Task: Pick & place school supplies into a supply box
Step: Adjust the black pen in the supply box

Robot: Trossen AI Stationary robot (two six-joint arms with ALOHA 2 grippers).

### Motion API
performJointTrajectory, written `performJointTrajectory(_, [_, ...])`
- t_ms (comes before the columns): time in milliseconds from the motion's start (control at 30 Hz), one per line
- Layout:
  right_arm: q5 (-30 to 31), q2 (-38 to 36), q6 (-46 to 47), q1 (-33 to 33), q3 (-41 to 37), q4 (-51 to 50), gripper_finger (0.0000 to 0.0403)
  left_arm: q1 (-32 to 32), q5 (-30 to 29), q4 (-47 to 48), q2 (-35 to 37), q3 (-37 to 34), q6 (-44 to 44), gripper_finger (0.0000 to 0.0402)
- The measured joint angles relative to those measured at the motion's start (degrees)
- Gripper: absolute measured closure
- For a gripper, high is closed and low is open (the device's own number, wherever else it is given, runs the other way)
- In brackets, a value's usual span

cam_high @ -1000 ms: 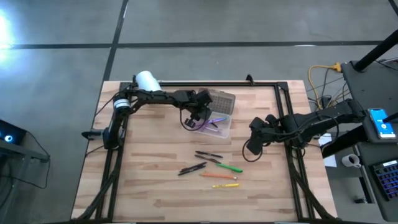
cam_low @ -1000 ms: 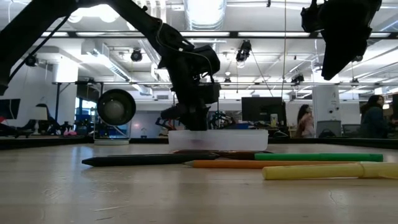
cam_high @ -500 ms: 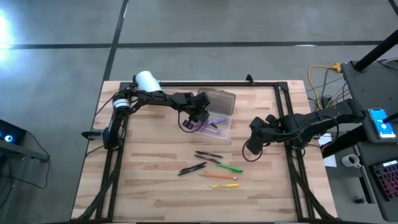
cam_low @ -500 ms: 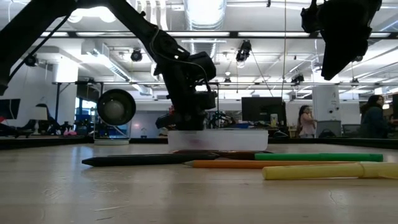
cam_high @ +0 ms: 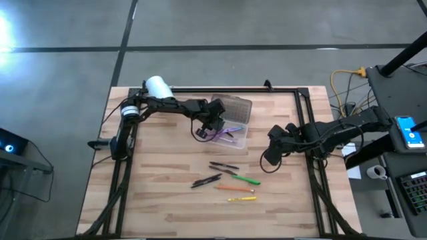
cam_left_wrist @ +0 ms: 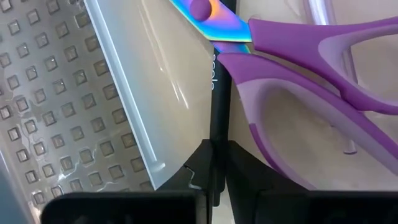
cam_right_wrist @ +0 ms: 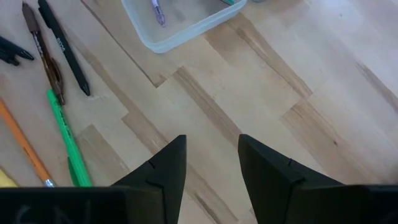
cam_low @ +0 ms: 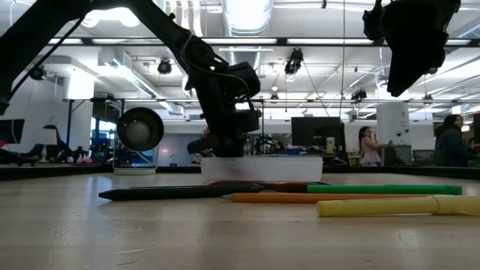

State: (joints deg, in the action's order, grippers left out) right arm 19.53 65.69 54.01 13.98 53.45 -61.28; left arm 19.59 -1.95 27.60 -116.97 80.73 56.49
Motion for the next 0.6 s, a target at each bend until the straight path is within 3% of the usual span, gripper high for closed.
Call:
performJointTrajectory(167, [0.13,0.0,-0.05,0.0,0.0,0.0,0.0266,-0.22,-2.63,2.09,-0.05,2.21,-1.34,0.0391])
performJointTrajectory(467, [1.66,0.0,-0.4,-0.02,0.0,0.0,0.0266,-0.96,-5.63,8.95,0.55,14.44,-10.48,0.0399])
performJointTrajectory(600, [1.82,0.0,-0.47,-0.02,0.0,-0.01,0.0266,-1.07,-5.63,11.7,0.55,16.62,-11.73,0.0399])
